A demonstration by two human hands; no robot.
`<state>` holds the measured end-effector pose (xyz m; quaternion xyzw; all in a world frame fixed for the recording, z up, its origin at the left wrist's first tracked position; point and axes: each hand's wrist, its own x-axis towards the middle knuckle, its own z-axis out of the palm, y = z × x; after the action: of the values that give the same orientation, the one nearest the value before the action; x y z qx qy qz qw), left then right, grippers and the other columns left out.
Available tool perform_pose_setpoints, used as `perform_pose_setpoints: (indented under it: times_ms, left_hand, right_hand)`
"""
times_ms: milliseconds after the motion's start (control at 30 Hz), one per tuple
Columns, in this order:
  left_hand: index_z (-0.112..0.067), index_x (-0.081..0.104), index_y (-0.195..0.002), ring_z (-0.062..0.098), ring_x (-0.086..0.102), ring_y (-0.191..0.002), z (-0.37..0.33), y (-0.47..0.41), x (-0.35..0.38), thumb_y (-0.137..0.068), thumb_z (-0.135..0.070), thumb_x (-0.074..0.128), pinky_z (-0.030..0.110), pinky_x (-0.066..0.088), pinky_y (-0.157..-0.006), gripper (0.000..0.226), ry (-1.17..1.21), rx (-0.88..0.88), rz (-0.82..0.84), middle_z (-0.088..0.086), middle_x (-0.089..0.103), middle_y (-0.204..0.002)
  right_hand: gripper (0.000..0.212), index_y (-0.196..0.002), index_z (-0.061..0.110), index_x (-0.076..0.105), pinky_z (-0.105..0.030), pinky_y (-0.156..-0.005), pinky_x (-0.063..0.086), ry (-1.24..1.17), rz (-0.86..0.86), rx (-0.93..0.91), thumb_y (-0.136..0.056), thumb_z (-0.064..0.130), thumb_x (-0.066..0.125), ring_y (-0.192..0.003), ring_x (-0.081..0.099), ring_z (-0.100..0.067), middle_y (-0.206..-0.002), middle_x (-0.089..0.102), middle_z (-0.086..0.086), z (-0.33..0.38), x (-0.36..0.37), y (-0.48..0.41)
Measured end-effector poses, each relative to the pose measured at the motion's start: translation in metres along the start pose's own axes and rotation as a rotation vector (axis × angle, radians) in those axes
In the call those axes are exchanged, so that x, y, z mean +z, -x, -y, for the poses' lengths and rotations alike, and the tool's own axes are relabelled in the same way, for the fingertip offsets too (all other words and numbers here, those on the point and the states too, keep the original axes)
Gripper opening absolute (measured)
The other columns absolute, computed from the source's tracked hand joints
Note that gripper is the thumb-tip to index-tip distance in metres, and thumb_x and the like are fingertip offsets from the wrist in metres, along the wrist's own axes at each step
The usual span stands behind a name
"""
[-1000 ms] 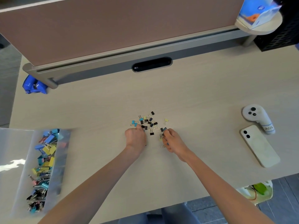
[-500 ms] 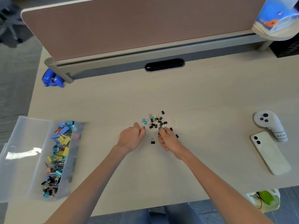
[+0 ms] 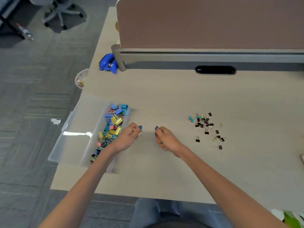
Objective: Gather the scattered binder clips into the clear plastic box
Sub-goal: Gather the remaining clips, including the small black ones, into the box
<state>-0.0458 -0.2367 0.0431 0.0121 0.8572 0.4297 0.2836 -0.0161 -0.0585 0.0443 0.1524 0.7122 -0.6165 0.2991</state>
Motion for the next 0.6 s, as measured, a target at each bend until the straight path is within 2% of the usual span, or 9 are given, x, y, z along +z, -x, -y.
perform_pose_setpoints:
  times_ms: [100, 200, 333, 467, 600]
  left_hand:
    - [-0.022, 0.04, -0.077, 0.014, 0.04, -0.063, 0.029, 0.022, -0.036, -0.101, -0.026, 0.039, 0.03, 0.035, -0.061, 0.024, -0.055, 0.02, -0.015, 0.0, 0.046, -0.071]
    - [-0.02, 0.04, -0.079, 0.013, 0.038, -0.063, 0.061, 0.042, -0.068, -0.102, -0.021, 0.039, 0.031, 0.034, -0.062, 0.023, -0.039, 0.025, -0.021, -0.003, 0.043, -0.069]
    - [-0.02, 0.044, -0.081, 0.016, 0.042, -0.061, 0.101, 0.061, -0.102, -0.101, -0.022, 0.041, 0.034, 0.035, -0.063, 0.02, -0.05, 0.015, -0.059, 0.001, 0.048, -0.067]
    - [-0.018, 0.046, -0.086, 0.017, 0.043, -0.058, 0.127, 0.075, -0.114, -0.1, -0.028, 0.043, 0.033, 0.035, -0.059, 0.018, -0.127, 0.005, -0.055, 0.001, 0.05, -0.063]
    - [-0.015, 0.046, -0.095, 0.02, 0.051, -0.061, 0.143, 0.088, -0.113, -0.101, -0.029, 0.042, 0.035, 0.038, -0.059, 0.015, -0.317, 0.061, -0.026, 0.0, 0.059, -0.069]
  right_hand:
    - [0.028, -0.076, 0.018, 0.034, -0.019, -0.04, 0.023, 0.086, -0.003, -0.023, -0.1, 0.032, 0.036, -0.046, 0.029, -0.009, -0.059, 0.036, 0.003, 0.006, 0.049, -0.008]
    - [0.027, -0.08, 0.017, 0.039, -0.027, -0.053, 0.032, 0.271, 0.007, -0.094, -0.099, 0.036, 0.038, -0.055, 0.039, -0.013, -0.066, 0.047, 0.001, 0.008, 0.096, -0.016]
    - [0.027, -0.098, 0.01, 0.042, -0.033, -0.054, 0.032, 0.623, 0.082, -0.247, -0.101, 0.036, 0.035, -0.061, 0.046, -0.017, -0.071, 0.05, -0.001, 0.016, 0.144, -0.015]
    - [0.027, -0.104, 0.009, 0.038, -0.035, -0.056, 0.035, 1.068, 0.115, -0.412, -0.101, 0.035, 0.033, -0.062, 0.047, -0.027, -0.073, 0.051, -0.006, 0.016, 0.176, -0.011]
    - [0.037, -0.119, 0.004, 0.04, -0.035, -0.054, 0.036, 1.394, 0.107, -0.557, -0.101, 0.035, 0.031, -0.06, 0.053, -0.03, -0.08, 0.065, -0.011, 0.011, 0.194, -0.011]
